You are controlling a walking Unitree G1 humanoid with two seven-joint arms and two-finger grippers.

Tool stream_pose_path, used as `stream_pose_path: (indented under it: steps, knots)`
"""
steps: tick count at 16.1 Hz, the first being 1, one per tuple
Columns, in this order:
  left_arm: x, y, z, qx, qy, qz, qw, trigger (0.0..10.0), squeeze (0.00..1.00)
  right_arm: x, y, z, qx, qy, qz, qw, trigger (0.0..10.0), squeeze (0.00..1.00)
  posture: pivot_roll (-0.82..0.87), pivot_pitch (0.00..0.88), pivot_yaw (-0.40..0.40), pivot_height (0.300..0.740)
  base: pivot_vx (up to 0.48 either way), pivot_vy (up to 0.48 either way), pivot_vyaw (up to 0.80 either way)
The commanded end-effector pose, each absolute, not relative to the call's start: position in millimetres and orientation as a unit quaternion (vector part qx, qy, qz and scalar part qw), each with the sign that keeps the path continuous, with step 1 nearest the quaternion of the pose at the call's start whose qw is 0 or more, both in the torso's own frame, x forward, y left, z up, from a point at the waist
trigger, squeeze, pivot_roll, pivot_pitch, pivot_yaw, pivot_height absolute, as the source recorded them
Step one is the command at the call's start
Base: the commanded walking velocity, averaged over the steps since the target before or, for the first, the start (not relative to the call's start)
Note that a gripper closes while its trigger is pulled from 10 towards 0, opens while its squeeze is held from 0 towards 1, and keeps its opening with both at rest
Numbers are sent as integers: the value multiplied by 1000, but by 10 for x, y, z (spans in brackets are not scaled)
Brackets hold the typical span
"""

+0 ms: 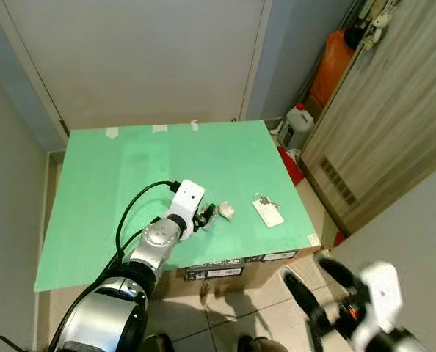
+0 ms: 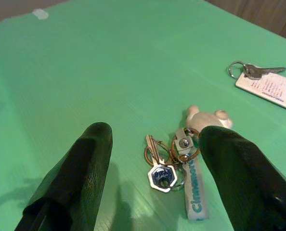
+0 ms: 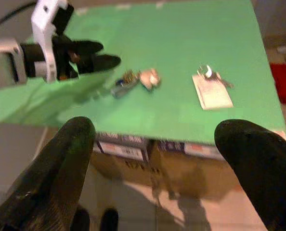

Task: Hang keys on a hook

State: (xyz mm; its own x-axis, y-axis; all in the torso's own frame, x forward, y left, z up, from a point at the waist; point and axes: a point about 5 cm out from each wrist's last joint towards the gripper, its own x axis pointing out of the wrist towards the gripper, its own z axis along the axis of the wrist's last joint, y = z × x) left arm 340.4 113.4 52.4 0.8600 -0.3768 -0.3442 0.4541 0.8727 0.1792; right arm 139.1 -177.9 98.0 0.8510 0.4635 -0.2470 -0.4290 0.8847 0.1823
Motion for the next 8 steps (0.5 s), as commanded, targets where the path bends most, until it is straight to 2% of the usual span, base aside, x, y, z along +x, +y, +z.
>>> stream_pose_path:
  steps: [1, 6, 8]
  knots:
    - [3373, 1088, 470, 127, 167, -221, 952, 10000, 0, 1356, -1820, 1031, 56, 145, 230, 961, 10000, 0, -382, 175, -91, 740, 0, 0, 0]
    - [3293, 935, 383, 127, 179, -236, 947, 10000, 0, 1347, -1837, 1040, 58, 151, 221, 962, 10000, 0, -385, 193, -85, 740, 0, 0, 0]
    - [3228, 936, 277, 135, 208, -224, 942, 10000, 0, 1359, -1839, 1053, 59, 152, 219, 962, 10000, 0, -395, 201, -85, 740, 0, 0, 0]
